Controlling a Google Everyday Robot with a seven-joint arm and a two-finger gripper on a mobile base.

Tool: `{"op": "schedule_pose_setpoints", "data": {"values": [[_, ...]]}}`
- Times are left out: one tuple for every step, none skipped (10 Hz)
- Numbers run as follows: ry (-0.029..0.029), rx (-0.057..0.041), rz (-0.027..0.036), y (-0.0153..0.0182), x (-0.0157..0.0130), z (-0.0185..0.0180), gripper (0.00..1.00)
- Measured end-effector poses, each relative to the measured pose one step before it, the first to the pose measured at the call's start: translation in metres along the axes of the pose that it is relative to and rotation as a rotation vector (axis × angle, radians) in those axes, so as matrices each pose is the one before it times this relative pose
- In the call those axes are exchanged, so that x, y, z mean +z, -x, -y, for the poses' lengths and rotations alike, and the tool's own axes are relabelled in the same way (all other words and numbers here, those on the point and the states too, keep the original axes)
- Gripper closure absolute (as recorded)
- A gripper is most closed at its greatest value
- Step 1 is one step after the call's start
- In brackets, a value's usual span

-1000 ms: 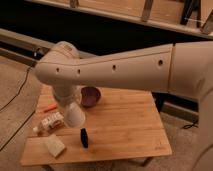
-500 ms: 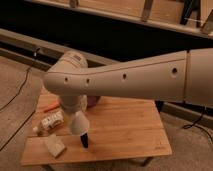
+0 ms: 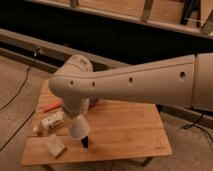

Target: Place the ceramic cup over the eraser

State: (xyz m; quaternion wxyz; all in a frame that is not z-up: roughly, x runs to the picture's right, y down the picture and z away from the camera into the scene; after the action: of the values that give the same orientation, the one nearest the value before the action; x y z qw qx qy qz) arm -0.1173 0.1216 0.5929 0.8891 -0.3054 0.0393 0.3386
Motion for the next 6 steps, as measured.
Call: {"op": "schedule_pose_setpoints", "data": {"values": [[0.00295,-0.00185,0.00213,-0.00309,0.00108,0.00071,1.0],[0.00085,-0.00036,0.0002,-0.00221,0.0011,0.00047,1.0],[-0.00242,-0.00204,-0.00092,-0.0021,0.00151,0.00064,1.0],[-0.01063,-0.00788,-0.00212,-0.00206,0.0031,0.0018,1.0],[-0.0092,-0.00158,-0.00002,-0.00082,0.0021,0.00167,1.0],[-0.00973,-0.00323,-0.00041,-0.00041,0.00419,0.00143,1.0]]}}
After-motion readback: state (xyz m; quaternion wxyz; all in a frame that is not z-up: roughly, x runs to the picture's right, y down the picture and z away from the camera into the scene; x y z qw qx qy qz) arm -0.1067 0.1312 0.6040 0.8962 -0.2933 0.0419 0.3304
